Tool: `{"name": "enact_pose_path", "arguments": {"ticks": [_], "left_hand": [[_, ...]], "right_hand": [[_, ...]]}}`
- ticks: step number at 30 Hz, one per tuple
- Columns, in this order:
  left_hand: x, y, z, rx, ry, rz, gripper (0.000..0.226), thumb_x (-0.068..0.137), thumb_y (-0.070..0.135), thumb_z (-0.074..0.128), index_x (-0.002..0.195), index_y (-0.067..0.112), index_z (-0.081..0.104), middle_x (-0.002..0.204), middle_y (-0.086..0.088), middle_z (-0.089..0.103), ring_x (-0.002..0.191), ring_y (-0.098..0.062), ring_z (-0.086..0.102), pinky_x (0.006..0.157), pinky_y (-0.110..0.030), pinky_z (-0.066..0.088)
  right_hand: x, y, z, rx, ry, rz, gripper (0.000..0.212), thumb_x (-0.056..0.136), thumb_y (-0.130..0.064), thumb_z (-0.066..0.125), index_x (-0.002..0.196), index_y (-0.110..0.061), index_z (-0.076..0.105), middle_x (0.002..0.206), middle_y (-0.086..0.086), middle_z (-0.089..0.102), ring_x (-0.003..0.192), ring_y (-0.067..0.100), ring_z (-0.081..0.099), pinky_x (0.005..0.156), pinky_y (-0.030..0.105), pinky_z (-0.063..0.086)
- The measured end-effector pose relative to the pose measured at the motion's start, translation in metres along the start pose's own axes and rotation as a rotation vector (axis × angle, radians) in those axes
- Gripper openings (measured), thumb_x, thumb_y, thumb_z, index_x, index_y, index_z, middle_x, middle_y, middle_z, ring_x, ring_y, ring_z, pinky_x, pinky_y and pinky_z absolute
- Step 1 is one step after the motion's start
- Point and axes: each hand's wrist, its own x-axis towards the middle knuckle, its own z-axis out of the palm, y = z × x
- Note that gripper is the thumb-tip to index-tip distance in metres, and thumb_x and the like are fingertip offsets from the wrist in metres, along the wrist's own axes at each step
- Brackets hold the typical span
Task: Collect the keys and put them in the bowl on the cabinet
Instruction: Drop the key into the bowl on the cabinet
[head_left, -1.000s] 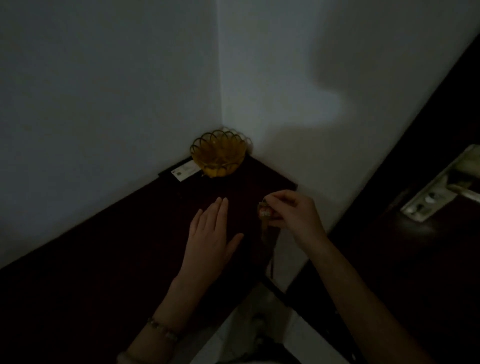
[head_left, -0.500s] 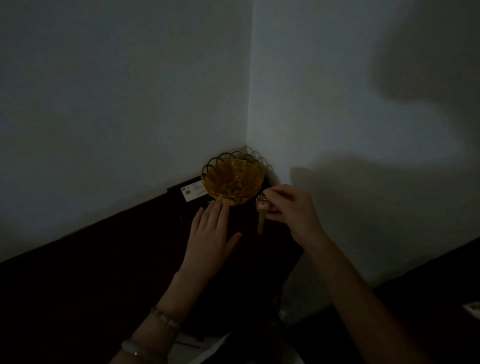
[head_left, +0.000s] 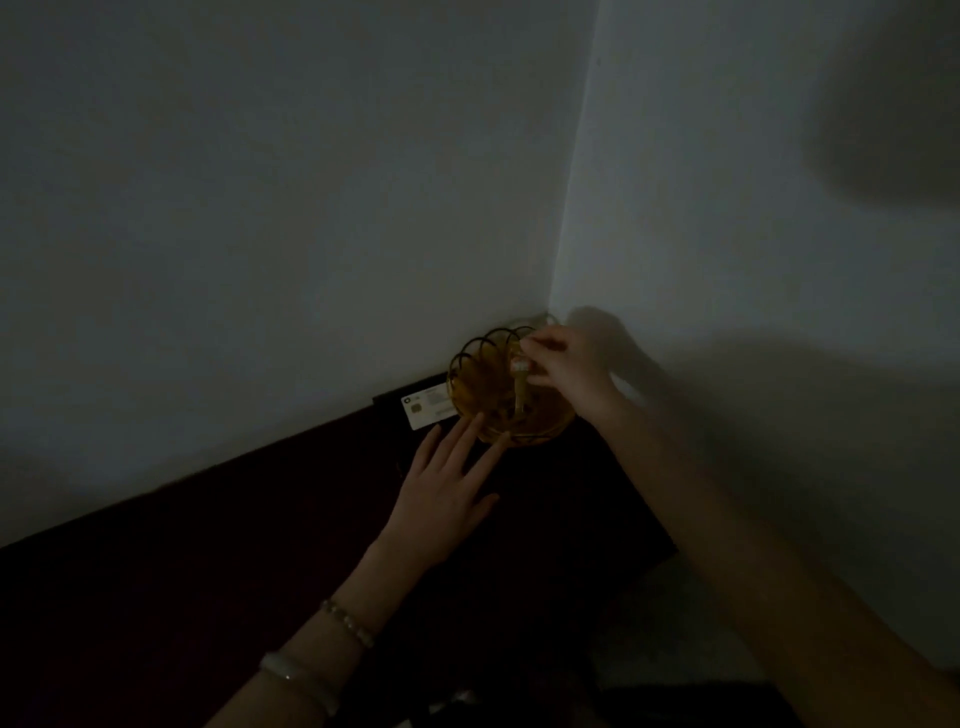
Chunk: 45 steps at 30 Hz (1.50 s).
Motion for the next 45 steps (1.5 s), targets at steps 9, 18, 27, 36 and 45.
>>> {"name": "enact_pose_path", "arguments": {"ticks": [9, 18, 27, 36, 45], "left_hand": [[0.001, 0.001, 0.006, -0.012, -0.005, 0.013, 0.075, 0.082, 0.041, 0.063, 0.144, 0.023, 0.025, 0.147, -0.017, 0.035, 0.136, -0.031, 0.030, 0.110, -0.050, 0.019], [0.004, -0.002, 0.010, -0.009, -0.013, 0.000, 0.078, 0.081, 0.041, 0.063, 0.145, 0.025, 0.021, 0.146, -0.017, 0.036, 0.136, -0.030, 0.030, 0.110, -0.049, 0.018], [0.008, 0.001, 0.008, -0.008, -0.014, -0.024, 0.077, 0.082, 0.040, 0.062, 0.145, 0.024, 0.022, 0.147, -0.017, 0.035, 0.136, -0.030, 0.030, 0.110, -0.050, 0.024], [0.015, 0.002, 0.002, 0.000, -0.013, -0.069, 0.071, 0.087, 0.043, 0.057, 0.145, 0.024, 0.021, 0.151, -0.017, 0.027, 0.139, -0.031, 0.022, 0.112, -0.052, 0.018], [0.012, 0.010, -0.024, -0.073, 0.122, -0.047, 0.076, 0.083, 0.042, 0.062, 0.144, 0.014, 0.026, 0.150, -0.017, 0.029, 0.138, -0.031, 0.024, 0.110, -0.052, 0.021]], "right_hand": [[0.043, 0.034, 0.008, -0.514, -0.156, 0.092, 0.006, 0.082, -0.008, 0.066, 0.083, -0.007, 0.072, 0.093, 0.013, 0.070, 0.083, 0.018, 0.065, 0.072, 0.033, 0.057], [0.051, 0.042, 0.011, -0.725, -0.134, 0.039, 0.010, 0.080, -0.007, 0.065, 0.081, -0.008, 0.074, 0.095, 0.013, 0.073, 0.093, 0.023, 0.064, 0.075, 0.025, 0.045], [0.037, 0.022, 0.006, -0.858, -0.132, -0.071, 0.022, 0.081, -0.003, 0.055, 0.100, -0.004, 0.067, 0.107, 0.018, 0.068, 0.102, 0.032, 0.060, 0.086, 0.037, 0.049], [-0.041, -0.008, -0.021, -0.802, -0.025, -0.242, 0.028, 0.084, -0.009, 0.058, 0.112, -0.007, 0.059, 0.112, 0.016, 0.063, 0.102, 0.028, 0.058, 0.087, 0.039, 0.050], [-0.113, -0.009, -0.026, -1.060, 0.035, -0.293, 0.055, 0.089, -0.024, 0.056, 0.139, -0.013, 0.034, 0.146, 0.014, 0.038, 0.133, 0.030, 0.033, 0.108, 0.040, 0.028]]}}
